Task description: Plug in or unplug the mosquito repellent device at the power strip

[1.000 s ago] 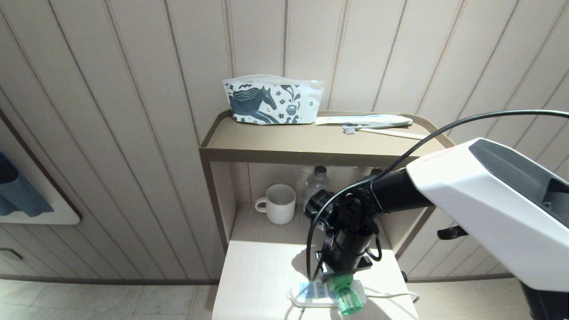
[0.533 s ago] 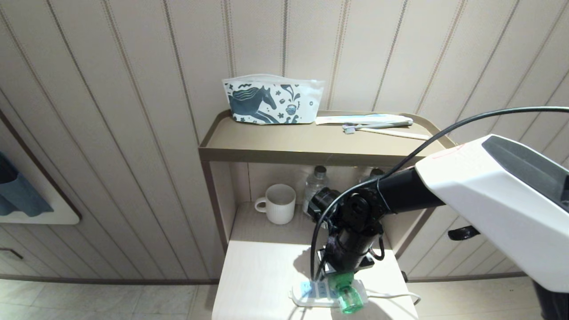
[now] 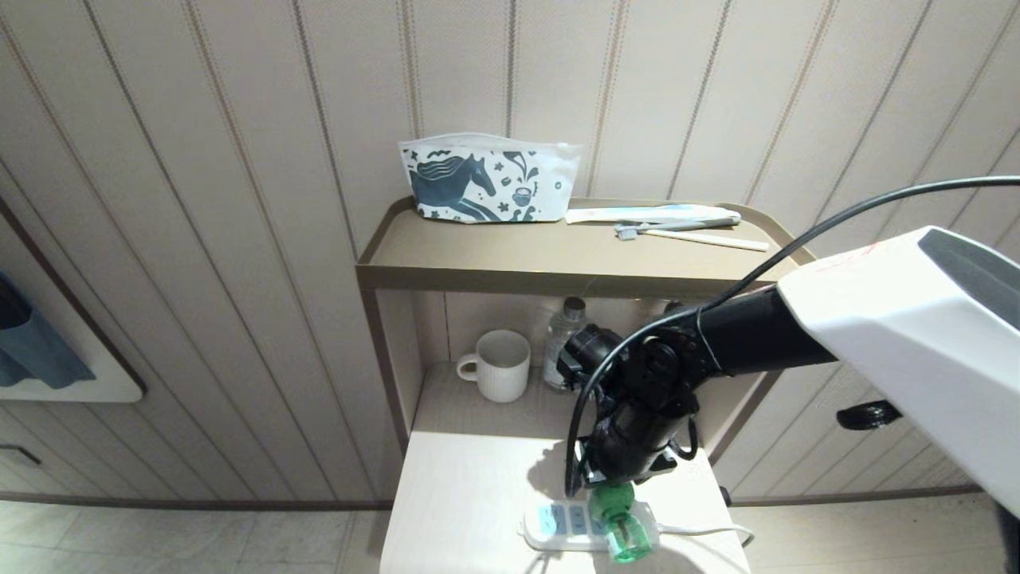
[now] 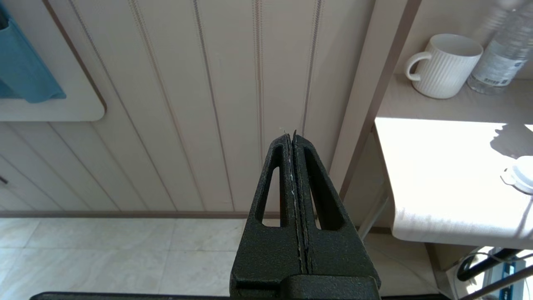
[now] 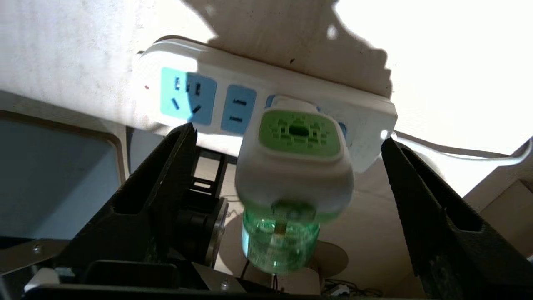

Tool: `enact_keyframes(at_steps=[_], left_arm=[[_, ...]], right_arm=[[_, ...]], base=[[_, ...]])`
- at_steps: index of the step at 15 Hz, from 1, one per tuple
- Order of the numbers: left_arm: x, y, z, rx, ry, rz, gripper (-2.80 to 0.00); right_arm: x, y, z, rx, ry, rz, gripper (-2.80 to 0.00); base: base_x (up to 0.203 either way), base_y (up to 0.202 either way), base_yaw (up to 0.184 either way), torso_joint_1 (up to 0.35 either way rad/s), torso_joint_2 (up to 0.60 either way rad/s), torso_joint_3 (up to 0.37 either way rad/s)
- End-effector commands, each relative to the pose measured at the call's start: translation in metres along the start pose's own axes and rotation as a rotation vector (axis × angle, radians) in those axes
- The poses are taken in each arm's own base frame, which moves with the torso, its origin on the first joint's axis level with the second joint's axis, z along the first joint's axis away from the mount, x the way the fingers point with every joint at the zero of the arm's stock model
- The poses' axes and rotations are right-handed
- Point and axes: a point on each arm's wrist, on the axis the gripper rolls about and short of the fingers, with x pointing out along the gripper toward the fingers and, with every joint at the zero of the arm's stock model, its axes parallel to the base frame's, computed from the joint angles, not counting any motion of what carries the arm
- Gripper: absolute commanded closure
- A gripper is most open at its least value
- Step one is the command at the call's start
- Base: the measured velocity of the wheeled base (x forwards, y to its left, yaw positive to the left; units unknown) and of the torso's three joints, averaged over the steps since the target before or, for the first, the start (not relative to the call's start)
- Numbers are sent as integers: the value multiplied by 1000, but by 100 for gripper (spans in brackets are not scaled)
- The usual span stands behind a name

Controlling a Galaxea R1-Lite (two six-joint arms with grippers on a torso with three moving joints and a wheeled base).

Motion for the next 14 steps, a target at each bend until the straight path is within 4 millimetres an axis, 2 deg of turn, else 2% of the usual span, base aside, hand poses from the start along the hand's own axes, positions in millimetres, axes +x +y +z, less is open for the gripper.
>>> enact_keyframes(at_steps=[1, 8, 9, 14], left_arm=[[0, 0, 0, 0, 0, 0, 0], [0, 0, 0, 0, 0, 0, 0], [0, 0, 0, 0, 0, 0, 0], [0, 0, 0, 0, 0, 0, 0]], right_arm=[[-30, -1, -7, -2, -53, 24, -280], [-103, -13, -55, -31, -164, 82, -280], [-109, -15, -61, -32, -172, 83, -280], [-161, -40, -108, -23, -311, 103, -280]], base=[[0, 0, 0, 0, 0, 0], [0, 0, 0, 0, 0, 0], [0, 0, 0, 0, 0, 0], [0, 0, 0, 0, 0, 0]])
